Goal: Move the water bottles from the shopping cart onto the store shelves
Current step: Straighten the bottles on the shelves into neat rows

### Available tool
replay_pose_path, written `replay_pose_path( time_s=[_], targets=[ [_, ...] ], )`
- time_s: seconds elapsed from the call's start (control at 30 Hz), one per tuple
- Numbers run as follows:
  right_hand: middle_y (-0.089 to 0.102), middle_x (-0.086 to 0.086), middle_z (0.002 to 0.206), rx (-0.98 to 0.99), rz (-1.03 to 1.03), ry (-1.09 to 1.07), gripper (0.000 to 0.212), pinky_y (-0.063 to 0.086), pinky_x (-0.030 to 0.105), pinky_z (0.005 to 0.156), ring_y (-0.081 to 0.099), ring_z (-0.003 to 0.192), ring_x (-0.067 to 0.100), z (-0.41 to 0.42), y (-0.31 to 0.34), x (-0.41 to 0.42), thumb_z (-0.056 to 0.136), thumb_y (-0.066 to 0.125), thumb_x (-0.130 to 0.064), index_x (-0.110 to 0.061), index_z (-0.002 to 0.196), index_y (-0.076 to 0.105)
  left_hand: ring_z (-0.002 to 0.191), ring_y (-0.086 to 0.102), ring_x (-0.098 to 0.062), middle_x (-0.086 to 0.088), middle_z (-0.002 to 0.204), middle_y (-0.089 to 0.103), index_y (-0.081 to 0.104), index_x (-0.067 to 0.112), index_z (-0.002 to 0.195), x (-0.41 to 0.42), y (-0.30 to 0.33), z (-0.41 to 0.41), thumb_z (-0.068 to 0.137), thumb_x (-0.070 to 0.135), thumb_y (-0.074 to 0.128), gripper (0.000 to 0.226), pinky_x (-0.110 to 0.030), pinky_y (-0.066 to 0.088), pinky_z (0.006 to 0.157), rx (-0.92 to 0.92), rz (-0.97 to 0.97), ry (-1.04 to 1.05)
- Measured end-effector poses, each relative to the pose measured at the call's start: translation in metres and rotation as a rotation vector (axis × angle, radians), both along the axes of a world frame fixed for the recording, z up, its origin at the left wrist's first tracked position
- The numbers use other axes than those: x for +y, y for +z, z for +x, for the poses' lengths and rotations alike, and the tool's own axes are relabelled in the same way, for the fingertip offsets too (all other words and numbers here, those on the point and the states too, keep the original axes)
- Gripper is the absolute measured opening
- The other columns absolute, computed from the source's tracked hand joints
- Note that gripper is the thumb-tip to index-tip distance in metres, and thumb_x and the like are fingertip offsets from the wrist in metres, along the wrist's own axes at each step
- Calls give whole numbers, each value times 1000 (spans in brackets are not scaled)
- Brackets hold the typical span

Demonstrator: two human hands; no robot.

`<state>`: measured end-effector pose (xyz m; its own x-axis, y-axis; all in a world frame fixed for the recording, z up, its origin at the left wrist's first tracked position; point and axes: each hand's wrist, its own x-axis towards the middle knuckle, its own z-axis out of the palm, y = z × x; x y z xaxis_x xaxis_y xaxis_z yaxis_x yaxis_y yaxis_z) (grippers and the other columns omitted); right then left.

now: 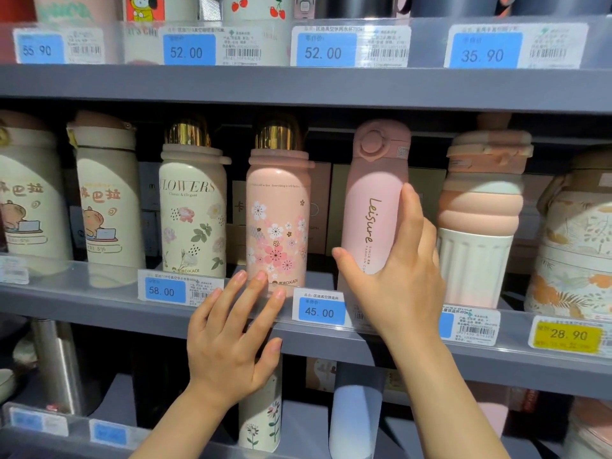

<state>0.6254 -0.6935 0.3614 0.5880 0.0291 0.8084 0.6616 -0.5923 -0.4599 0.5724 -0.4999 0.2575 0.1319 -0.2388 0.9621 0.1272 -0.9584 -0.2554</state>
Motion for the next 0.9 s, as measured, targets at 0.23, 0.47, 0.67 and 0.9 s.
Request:
replay_pose_path(
  time_s=[0.23,0.47,0.67,0.9],
  targets=[
    [49,9,127,17,-25,-13,111,44,42,80,54,105,36,0,0,-1,70,79,-44,-31,152,6,132,43,-29,-7,143,45,45,21,139,0,0,1,100,42,28,47,-40,31,107,-5,-8,-4],
    [44,2,143,37,-36,79,103,42,38,85,53,112,33,-1,0,-5,78,74,-39,-33,152,3,131,44,-29,-7,142,45,46,21,138,0,0,2,100,42,28,47,-40,30,107,-15,-6,-8],
    [45,3,142,64,-40,88,102,41,38,88,52,115,33,-2,3,-3,79,73,-39,-33,152,2,130,46,-29,-7,142,46,47,21,137,0,0,3,99,42,28,46,-39,31,105,-27,0,-10],
    [45,5,141,53,-44,93,101,41,37,88,51,116,33,0,4,2,80,74,-36,-31,153,3,128,47,-29,-7,141,47,49,21,135,0,-1,4,99,41,29,46,-41,34,100,-32,4,-16]
  ],
)
